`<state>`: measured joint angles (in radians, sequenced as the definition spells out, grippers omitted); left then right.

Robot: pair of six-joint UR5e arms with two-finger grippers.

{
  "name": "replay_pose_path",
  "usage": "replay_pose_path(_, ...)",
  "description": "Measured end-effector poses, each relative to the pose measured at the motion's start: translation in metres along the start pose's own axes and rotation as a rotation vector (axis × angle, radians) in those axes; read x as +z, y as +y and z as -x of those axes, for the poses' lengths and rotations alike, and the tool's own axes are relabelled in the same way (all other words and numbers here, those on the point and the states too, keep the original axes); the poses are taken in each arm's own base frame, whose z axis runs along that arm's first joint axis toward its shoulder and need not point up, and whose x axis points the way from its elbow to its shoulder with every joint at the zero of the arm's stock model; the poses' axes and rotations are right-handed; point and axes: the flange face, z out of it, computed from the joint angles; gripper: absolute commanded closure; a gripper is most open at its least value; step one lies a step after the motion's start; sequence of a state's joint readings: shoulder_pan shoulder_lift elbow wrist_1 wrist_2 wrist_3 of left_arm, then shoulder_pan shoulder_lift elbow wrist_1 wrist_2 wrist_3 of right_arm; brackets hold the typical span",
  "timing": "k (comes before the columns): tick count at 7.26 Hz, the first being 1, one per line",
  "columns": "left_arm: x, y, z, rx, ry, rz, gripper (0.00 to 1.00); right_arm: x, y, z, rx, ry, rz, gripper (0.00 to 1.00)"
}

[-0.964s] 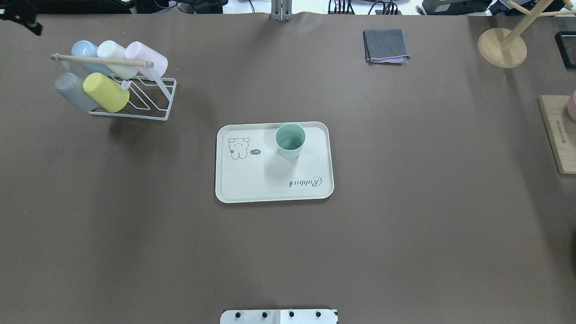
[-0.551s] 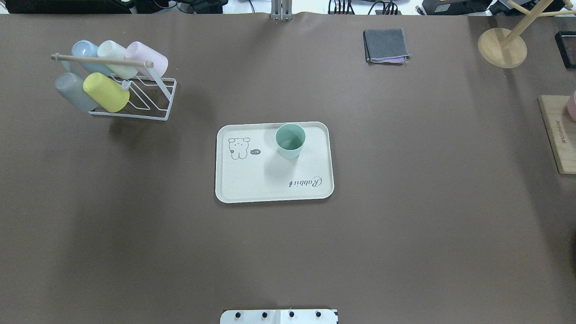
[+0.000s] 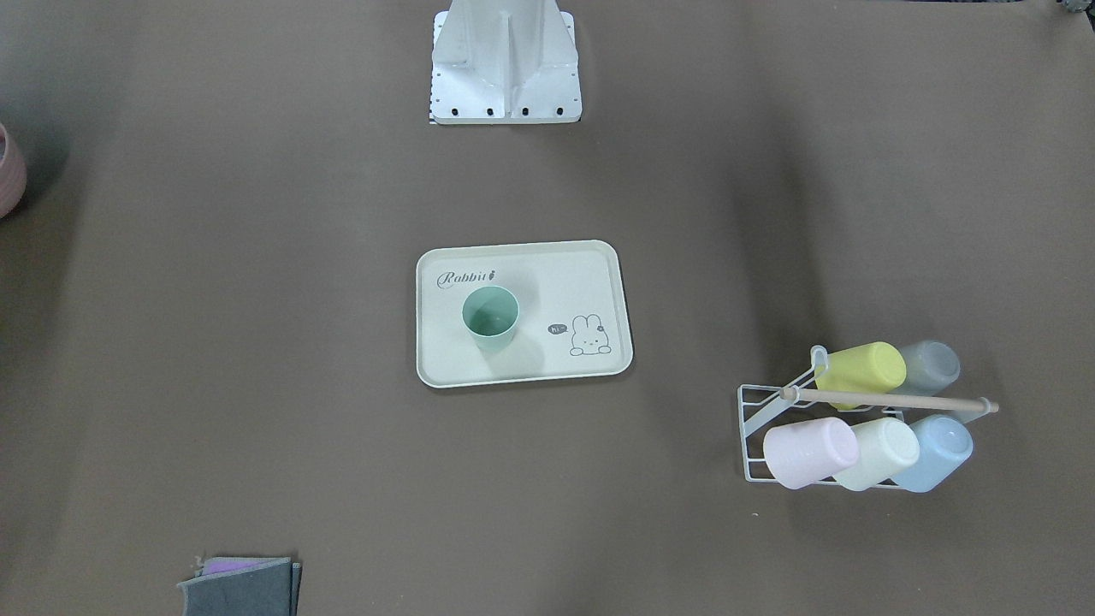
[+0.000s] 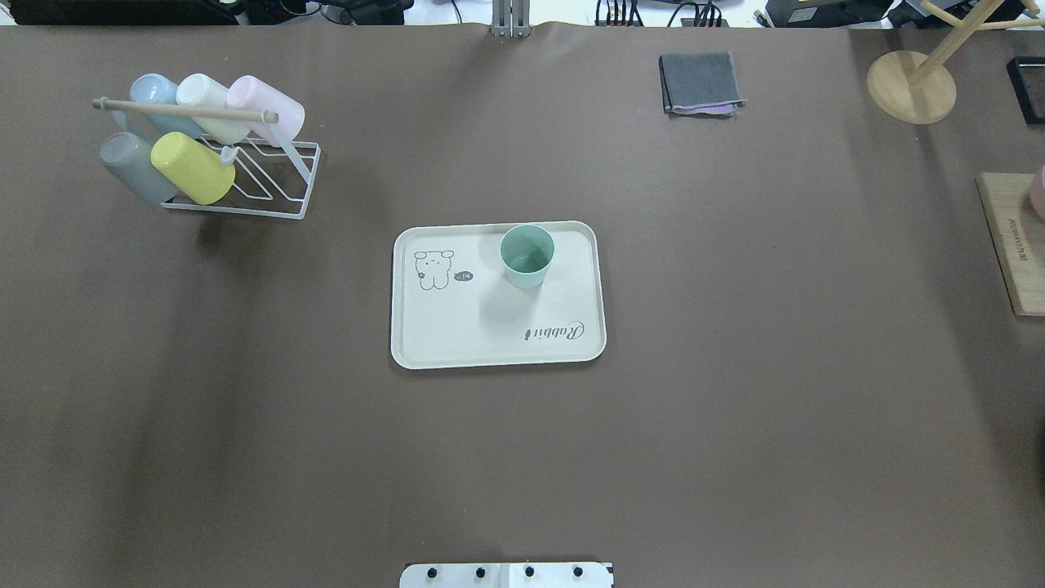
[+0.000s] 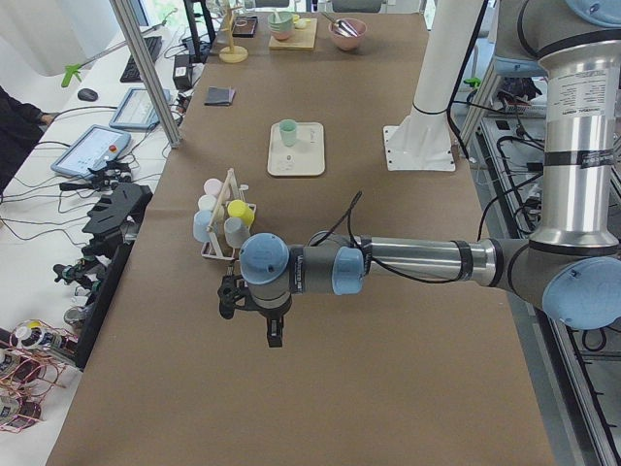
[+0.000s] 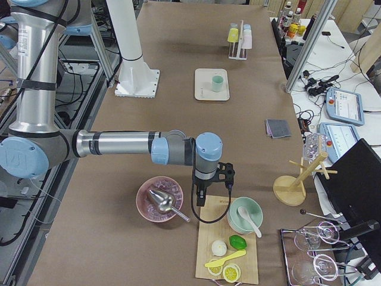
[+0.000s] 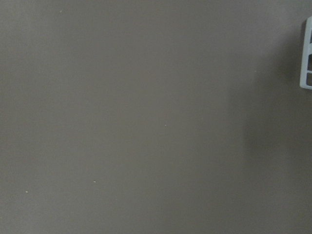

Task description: Pick up and place green cup on tray

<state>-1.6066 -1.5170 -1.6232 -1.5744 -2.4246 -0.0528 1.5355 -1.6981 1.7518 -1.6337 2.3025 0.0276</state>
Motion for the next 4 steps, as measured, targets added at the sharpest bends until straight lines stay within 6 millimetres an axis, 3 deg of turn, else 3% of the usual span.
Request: replay_pose_path(4, -0.005, -0.003, 0.017, 0.002, -0.008, -0.035, 0.02, 0.0, 0.0, 0.0, 0.0, 0.0, 0.0, 0.0)
